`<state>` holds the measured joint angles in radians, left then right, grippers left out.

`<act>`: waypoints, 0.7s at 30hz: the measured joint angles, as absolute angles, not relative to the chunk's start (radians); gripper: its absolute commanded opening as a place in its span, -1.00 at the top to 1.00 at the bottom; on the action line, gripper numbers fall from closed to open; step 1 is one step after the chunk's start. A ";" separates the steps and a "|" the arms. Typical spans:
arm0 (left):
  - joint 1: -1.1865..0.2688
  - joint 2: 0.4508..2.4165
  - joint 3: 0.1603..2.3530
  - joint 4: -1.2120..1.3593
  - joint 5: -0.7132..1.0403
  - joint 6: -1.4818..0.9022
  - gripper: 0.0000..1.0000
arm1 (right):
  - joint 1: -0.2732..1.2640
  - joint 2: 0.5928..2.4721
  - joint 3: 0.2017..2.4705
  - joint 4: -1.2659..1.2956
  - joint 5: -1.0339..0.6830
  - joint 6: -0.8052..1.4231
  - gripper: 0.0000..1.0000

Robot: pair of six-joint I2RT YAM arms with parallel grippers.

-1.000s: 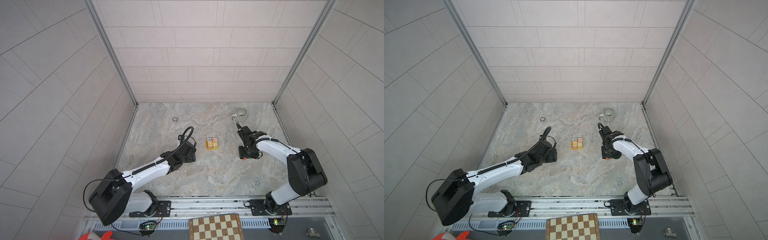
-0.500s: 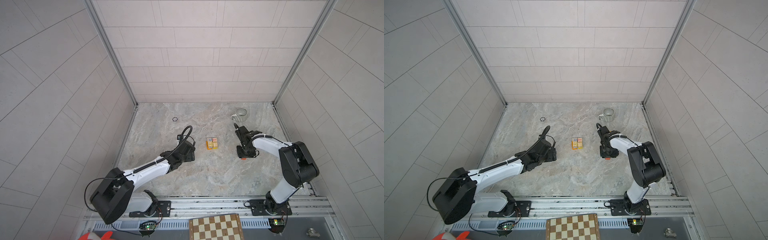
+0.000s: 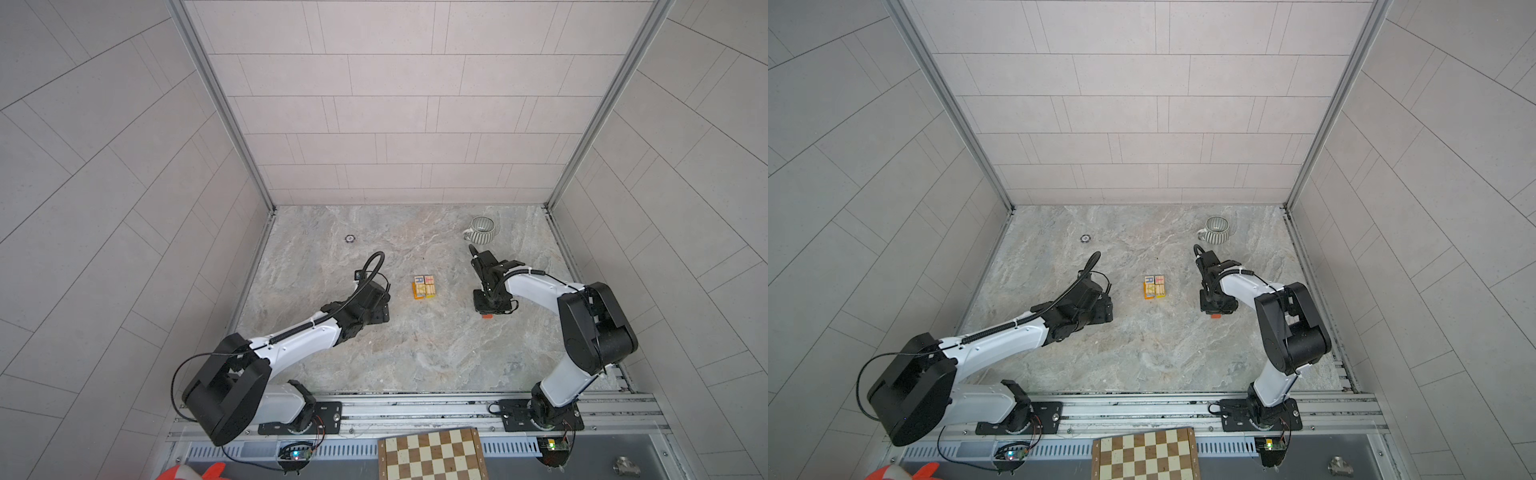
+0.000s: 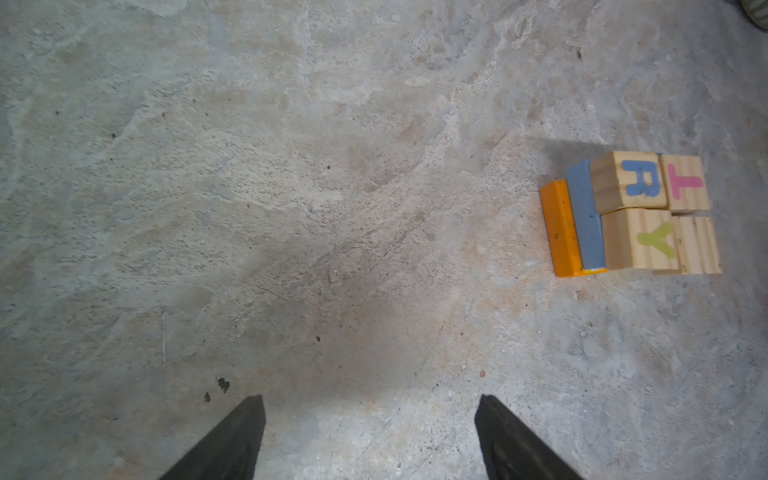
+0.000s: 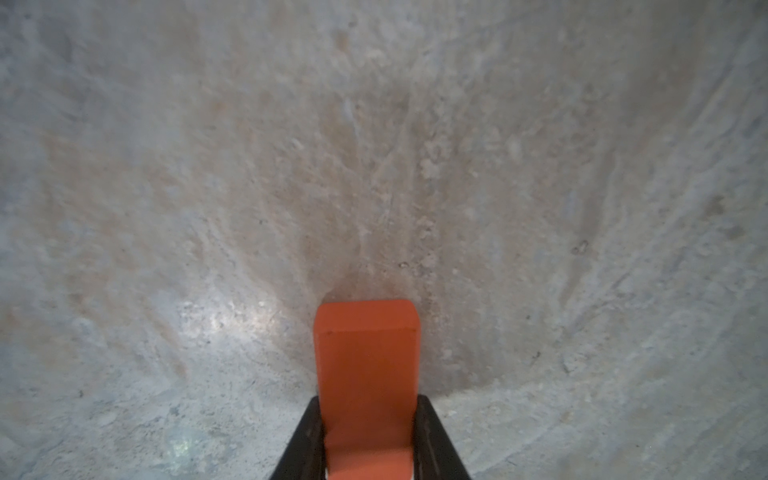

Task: Build the wood block tower
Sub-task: 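Lift and carry the red-orange bar with the right gripper toward the blocks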

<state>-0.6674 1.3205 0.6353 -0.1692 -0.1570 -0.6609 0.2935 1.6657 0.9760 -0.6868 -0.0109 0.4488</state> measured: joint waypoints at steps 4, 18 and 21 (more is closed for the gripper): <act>-0.665 1.320 0.635 -0.170 -0.156 -0.663 -0.73 | 0.294 1.631 0.978 -0.709 -0.011 0.460 0.52; -0.654 1.314 0.638 -0.205 -0.134 -0.717 -0.81 | 0.393 1.543 1.171 -0.850 0.019 0.529 0.51; -0.632 1.314 0.646 -0.234 -0.134 -0.743 -0.83 | 0.431 1.551 1.229 -0.884 0.035 0.544 0.51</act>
